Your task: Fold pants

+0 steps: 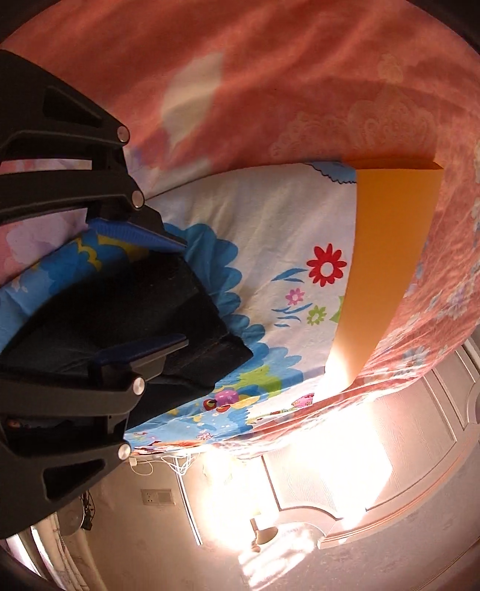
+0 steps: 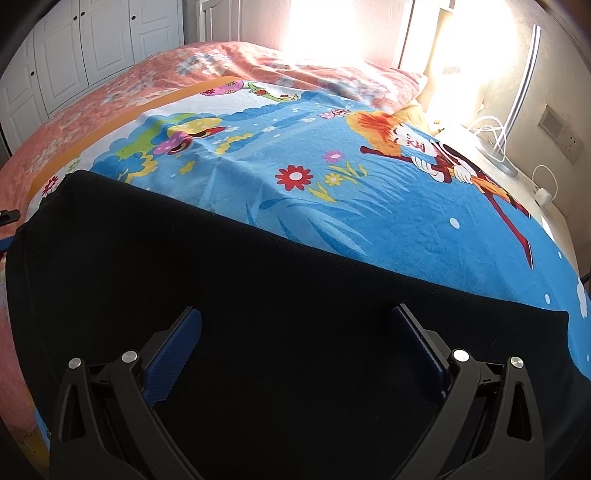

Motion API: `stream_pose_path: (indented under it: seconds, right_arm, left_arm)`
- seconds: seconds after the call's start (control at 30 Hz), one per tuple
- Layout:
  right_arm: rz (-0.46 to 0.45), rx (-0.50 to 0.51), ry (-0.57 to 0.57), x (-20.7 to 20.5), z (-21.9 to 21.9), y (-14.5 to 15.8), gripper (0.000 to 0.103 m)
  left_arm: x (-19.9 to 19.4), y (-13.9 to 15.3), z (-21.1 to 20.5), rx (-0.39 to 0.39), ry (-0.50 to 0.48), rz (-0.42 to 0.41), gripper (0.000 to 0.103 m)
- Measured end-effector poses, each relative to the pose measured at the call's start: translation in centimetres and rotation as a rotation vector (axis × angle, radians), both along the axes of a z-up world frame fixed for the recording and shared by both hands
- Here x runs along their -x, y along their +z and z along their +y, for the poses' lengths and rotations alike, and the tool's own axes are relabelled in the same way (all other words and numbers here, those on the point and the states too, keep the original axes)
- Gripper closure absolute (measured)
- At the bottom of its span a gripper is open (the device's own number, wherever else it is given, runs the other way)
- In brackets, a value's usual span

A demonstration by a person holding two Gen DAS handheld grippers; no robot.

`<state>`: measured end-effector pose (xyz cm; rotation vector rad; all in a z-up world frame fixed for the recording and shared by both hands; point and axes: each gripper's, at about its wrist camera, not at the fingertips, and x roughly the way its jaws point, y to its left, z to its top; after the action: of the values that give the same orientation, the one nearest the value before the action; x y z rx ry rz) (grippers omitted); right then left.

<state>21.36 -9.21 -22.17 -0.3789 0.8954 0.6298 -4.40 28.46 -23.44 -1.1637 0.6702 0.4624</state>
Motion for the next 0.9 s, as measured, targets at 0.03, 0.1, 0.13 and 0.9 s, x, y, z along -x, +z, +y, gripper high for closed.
stream_pose_path:
  seconds: [0.03, 0.1, 0.13, 0.9]
  right_arm:
    - [0.007, -0.016, 0.003, 0.1, 0.1, 0.4, 0.016]
    - [0.049, -0.072, 0.028, 0.5, 0.5, 1.1, 0.026]
    - [0.077, -0.1, 0.051, 0.8, 1.1, 1.5, 0.026]
    - [0.028, 0.005, 0.126, 4.4, 8.2, -0.2, 0.027]
  left_arm:
    - [0.0, -0.4, -0.3, 0.005, -0.003, -0.002, 0.06]
    - [-0.2, -1.2, -0.8, 0.035, -0.013, -0.008, 0.06]
    - [-0.5, -1.7, -0.9, 0.055, -0.019, -0.021, 0.06]
    - [-0.3, -3.8, -1.0, 0.148, -0.038, -0.206, 0.059]
